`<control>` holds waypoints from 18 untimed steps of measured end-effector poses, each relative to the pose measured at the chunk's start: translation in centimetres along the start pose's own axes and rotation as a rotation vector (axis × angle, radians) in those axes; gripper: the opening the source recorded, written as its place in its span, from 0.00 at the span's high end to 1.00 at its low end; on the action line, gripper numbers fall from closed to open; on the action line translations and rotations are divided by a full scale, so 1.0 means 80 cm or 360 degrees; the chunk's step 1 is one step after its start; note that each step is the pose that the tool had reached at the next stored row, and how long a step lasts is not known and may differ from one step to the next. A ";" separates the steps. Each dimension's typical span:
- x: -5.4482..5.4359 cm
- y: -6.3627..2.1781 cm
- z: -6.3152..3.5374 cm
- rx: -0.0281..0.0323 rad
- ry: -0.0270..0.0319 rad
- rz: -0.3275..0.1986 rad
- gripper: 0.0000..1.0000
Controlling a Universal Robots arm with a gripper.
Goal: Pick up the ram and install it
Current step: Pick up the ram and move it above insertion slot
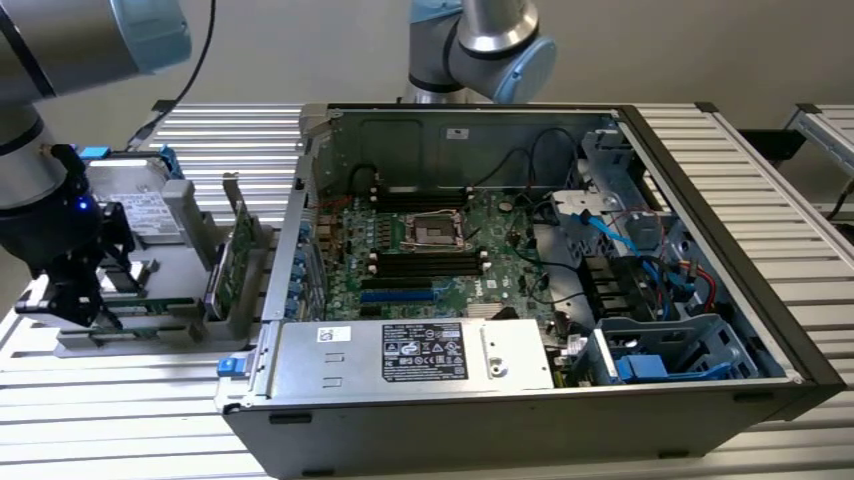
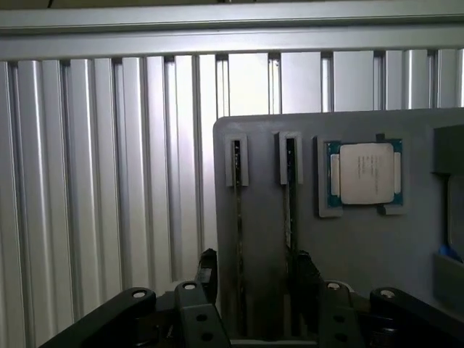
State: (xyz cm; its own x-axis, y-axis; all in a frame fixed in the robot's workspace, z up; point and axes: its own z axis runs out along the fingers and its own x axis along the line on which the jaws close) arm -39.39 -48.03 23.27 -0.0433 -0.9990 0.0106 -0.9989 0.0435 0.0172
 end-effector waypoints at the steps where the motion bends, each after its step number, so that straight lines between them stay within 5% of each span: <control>1: 0.002 0.000 0.002 0.00003 0.00000 0.0004 0.46; 18: 0.014 -0.001 0.041 0.00038 -0.00042 0.0039 0.46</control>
State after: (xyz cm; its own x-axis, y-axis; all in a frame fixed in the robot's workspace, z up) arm -39.40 -49.15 20.00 -0.0677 -0.9977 0.0084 -0.9976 0.0679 0.0146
